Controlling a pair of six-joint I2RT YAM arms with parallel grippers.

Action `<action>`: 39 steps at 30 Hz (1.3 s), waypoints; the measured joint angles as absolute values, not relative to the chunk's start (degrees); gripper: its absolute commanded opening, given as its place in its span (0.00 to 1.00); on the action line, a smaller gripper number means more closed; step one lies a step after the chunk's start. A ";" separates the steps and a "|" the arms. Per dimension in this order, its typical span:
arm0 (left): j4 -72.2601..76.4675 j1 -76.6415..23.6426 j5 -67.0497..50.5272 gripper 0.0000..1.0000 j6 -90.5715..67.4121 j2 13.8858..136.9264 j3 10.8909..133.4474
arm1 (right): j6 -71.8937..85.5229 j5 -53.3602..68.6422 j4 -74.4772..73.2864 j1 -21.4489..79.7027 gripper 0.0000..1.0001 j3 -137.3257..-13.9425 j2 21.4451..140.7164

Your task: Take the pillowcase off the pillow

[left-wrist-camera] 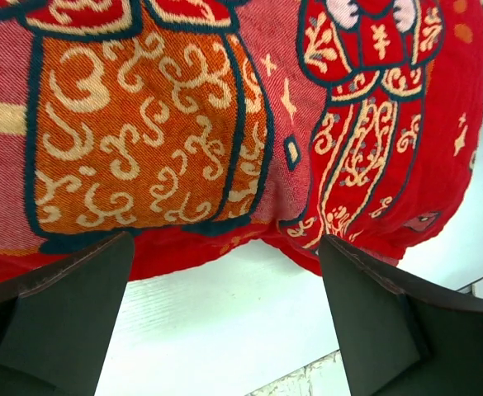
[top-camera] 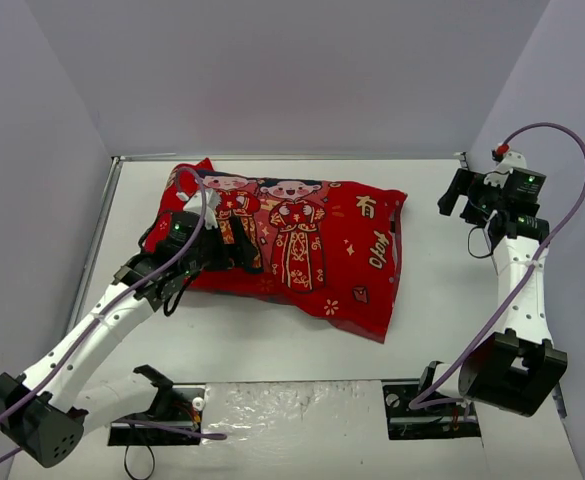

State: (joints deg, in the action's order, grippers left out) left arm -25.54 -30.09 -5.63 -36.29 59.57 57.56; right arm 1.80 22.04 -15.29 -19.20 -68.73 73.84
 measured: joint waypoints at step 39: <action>-23.38 -45.01 24.21 0.17 -78.04 78.96 56.97 | -25.76 61.80 -38.87 -14.50 0.93 -68.84 86.41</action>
